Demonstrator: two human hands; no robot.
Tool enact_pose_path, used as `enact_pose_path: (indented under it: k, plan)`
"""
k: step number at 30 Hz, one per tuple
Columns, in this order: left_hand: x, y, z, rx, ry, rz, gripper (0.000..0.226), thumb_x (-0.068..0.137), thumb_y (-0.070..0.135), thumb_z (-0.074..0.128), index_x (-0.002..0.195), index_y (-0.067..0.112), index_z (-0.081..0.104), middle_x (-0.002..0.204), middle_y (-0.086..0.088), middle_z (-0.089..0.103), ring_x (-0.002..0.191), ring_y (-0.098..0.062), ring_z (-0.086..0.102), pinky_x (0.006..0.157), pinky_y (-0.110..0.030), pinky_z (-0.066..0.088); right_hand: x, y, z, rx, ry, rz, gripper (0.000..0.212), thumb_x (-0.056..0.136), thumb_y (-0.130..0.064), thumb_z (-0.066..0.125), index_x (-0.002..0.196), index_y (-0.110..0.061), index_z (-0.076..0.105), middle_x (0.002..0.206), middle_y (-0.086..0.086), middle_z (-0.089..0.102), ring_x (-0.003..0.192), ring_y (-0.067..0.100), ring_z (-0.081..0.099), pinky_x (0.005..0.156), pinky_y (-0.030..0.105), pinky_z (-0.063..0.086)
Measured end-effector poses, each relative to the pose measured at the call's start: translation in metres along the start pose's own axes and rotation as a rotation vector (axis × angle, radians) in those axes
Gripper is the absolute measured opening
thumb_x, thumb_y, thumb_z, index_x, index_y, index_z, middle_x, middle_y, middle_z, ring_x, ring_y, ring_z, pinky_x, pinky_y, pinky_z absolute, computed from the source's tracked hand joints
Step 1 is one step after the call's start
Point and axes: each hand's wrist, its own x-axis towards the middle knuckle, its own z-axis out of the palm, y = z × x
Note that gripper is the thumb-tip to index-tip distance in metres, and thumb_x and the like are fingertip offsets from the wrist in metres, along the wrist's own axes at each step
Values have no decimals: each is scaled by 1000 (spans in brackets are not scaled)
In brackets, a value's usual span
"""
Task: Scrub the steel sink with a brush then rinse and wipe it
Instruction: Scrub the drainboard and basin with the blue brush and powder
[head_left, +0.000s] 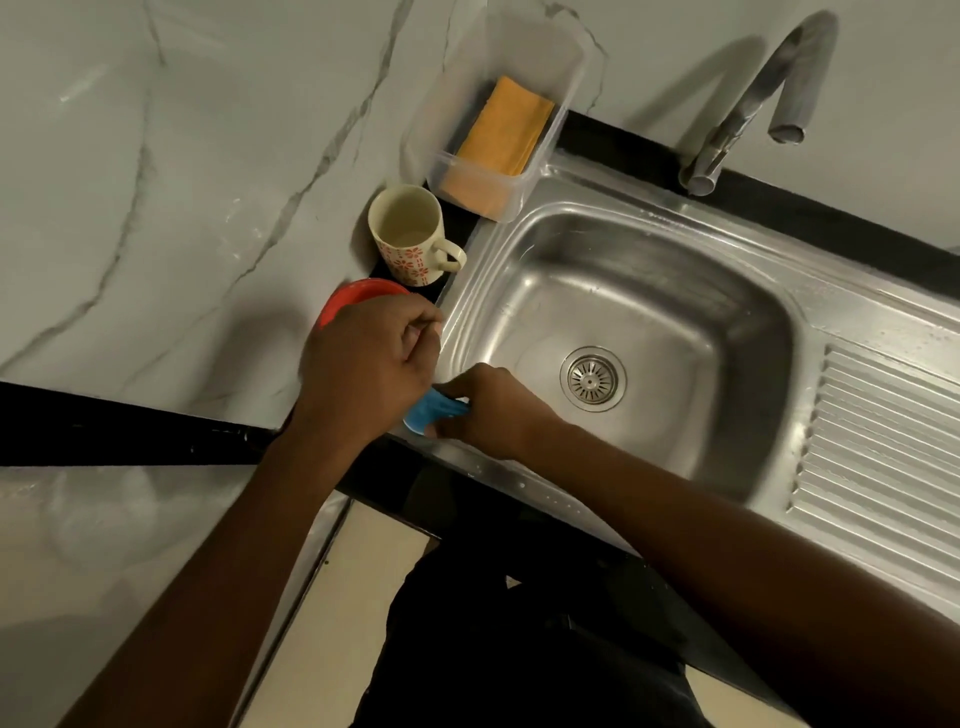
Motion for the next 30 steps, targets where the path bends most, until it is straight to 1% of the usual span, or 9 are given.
enact_pose_path:
  k: [4, 7, 10, 13, 15, 17, 22, 27, 30]
  plan:
    - [2, 6, 4, -35, -9, 53, 20, 102, 30, 61, 113, 21, 75, 96, 8, 74, 86, -9, 67, 82, -37, 61, -37, 33, -14, 19, -22, 15, 50, 84, -41, 83, 131, -27, 72, 111, -1, 77, 92, 8, 68, 83, 27, 52]
    - [3, 12, 6, -54, 0, 66, 15, 101, 22, 67, 111, 18, 77, 90, 10, 72, 79, 2, 64, 82, -8, 49, -99, 89, -41, 28, -75, 135, 49, 78, -49, 86, 123, -32, 76, 103, -9, 79, 90, 6, 72, 89, 35, 57]
    - [4, 17, 6, -48, 12, 63, 13, 99, 18, 69, 108, 16, 78, 85, 11, 69, 74, 8, 59, 80, 4, 37, -143, 127, -60, 78, -139, 210, 55, 75, -59, 84, 120, -29, 77, 104, -14, 78, 93, 5, 73, 92, 40, 59]
    - [5, 21, 11, -60, -11, 70, 15, 100, 20, 68, 111, 18, 78, 85, 16, 65, 74, 3, 61, 76, -6, 48, -131, 115, -56, 53, -113, 224, 53, 76, -55, 86, 123, -32, 76, 104, -14, 78, 90, 2, 71, 91, 33, 58]
    - [8, 24, 16, -84, -60, 79, 17, 100, 23, 66, 113, 20, 77, 87, 14, 68, 79, -5, 64, 77, -32, 60, -101, 89, -39, 72, -35, 161, 49, 78, -48, 87, 124, -32, 76, 101, -13, 78, 81, -2, 67, 81, 23, 52]
    - [9, 30, 19, -83, -95, 96, 19, 99, 28, 63, 112, 23, 76, 89, 13, 71, 81, -8, 65, 76, -42, 60, -67, 62, -12, 90, 49, 94, 49, 81, -44, 84, 127, -31, 74, 103, -7, 78, 83, 3, 67, 77, 23, 48]
    - [5, 52, 28, -60, -127, 161, 28, 96, 36, 55, 110, 23, 76, 92, 10, 73, 82, -9, 64, 74, -42, 59, -62, 45, 19, 200, 159, 100, 51, 85, -45, 80, 133, -30, 70, 117, -4, 76, 96, 10, 70, 85, 31, 56]
    - [-5, 68, 43, -76, -121, 161, 14, 99, 24, 65, 106, 23, 77, 88, 11, 73, 80, -5, 65, 76, -41, 60, -168, 129, -22, 177, 161, 235, 45, 80, -50, 85, 120, -33, 77, 90, -15, 75, 70, -10, 61, 73, 20, 49]
    - [-13, 82, 53, -94, -144, 156, 13, 99, 23, 66, 105, 23, 78, 86, 15, 71, 81, -2, 65, 76, -38, 60, -242, 178, -50, 110, 147, 367, 41, 77, -51, 87, 115, -38, 78, 83, -17, 75, 62, -9, 58, 67, 15, 45]
